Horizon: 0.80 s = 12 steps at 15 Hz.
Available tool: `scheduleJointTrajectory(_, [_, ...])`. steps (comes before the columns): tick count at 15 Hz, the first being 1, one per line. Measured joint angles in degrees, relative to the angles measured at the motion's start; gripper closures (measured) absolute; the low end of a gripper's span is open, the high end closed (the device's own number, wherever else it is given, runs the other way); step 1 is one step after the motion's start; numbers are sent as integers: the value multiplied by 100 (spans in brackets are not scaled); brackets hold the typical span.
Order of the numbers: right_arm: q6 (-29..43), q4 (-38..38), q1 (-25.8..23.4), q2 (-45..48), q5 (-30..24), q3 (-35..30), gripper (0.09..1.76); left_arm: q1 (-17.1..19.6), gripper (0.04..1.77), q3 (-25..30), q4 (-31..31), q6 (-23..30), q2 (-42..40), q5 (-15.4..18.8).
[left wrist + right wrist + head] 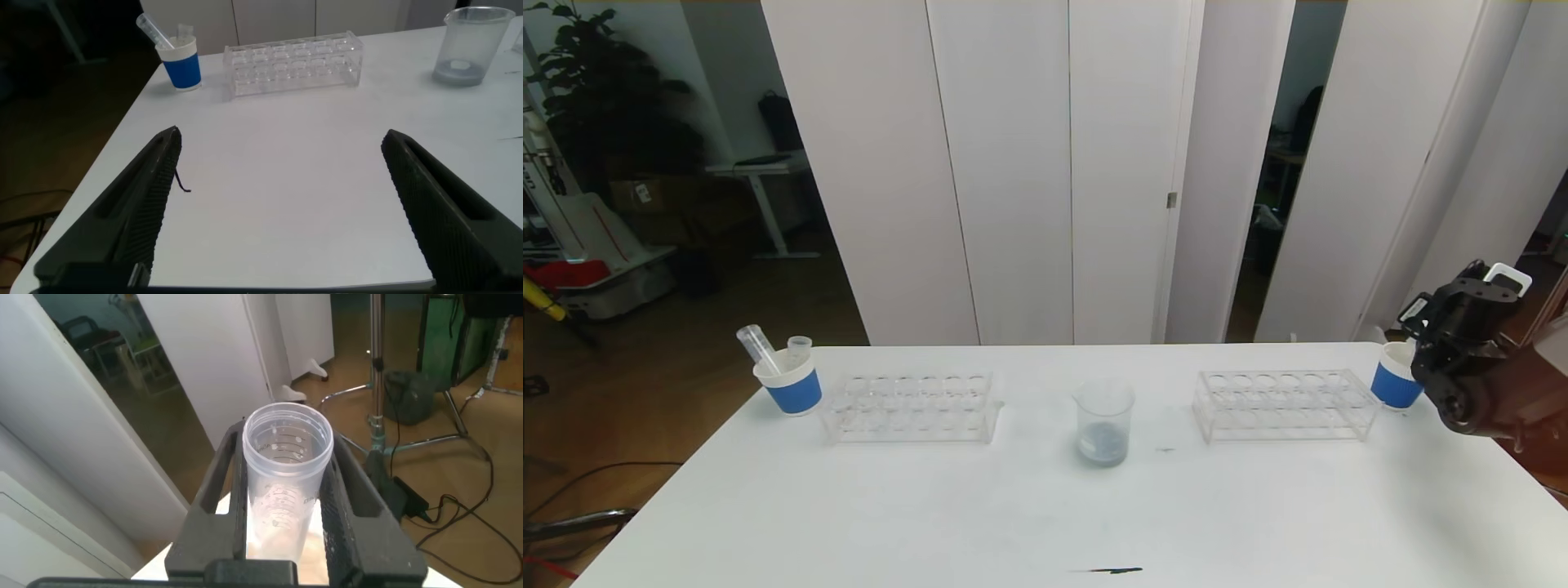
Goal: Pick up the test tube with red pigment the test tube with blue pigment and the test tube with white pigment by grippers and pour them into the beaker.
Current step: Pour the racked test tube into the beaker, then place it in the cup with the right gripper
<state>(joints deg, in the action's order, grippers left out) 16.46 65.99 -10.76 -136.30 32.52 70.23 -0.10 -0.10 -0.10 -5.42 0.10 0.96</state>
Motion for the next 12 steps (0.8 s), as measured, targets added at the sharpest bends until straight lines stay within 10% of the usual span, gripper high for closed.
scheduleJointTrajectory(9, [7, -26, -26, -50, -37, -39, 119, 0, 6, 0, 2, 0, 0, -2])
scheduleJointTrajectory(12, [-10, -23, -56, -17, -41, -78, 29, 0, 6, 0, 2, 0, 0, -2])
